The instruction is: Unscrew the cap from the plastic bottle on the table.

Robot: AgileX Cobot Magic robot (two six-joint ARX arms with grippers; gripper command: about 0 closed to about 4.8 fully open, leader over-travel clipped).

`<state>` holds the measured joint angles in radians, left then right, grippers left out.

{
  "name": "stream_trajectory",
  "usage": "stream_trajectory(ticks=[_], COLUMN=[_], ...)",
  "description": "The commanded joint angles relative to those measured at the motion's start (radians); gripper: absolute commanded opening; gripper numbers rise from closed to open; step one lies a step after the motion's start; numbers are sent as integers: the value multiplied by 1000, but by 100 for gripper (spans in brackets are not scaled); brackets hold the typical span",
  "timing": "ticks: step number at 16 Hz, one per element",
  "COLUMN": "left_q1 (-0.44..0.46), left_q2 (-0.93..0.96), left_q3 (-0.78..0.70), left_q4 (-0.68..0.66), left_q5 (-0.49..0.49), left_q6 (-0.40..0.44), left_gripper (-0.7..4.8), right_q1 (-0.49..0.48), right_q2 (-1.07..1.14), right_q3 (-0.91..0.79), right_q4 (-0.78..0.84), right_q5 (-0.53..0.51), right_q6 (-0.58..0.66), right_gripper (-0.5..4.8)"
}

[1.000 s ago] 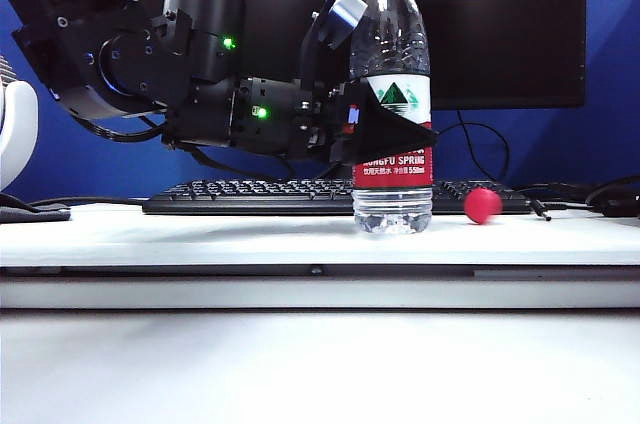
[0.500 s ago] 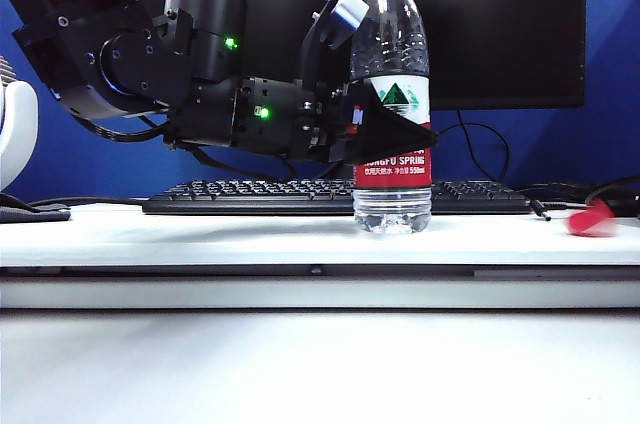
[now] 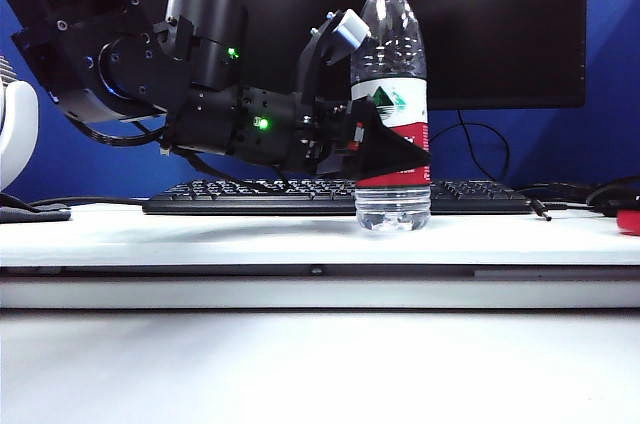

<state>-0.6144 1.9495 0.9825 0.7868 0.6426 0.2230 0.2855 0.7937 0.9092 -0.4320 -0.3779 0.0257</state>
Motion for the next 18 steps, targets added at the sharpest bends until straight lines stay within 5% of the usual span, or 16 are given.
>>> stream_trajectory(ticks=[1, 2, 7, 12, 18], left_q1=[0, 0, 1, 0, 1], left_q2=[-1, -1, -7, -14, -78], left_q3=[1, 1, 1, 1, 2], left_q4=[13, 18, 55, 273, 436], left_q5=[1, 1, 13, 12, 4], left_q6=[6, 5, -79, -224, -264], left_gripper=[419, 479, 479, 479, 479], right_q1=[0, 0, 0, 0, 1], right_q2=[-2, -2, -2, -1, -1], right_q3=[3, 3, 3, 3, 3], right_q4=[9, 9, 9, 9, 10], right_q5=[-3, -3, -3, -6, -10], right_q6=[-3, -3, 0, 8, 8], right_gripper=[-1, -1, -1, -1, -1])
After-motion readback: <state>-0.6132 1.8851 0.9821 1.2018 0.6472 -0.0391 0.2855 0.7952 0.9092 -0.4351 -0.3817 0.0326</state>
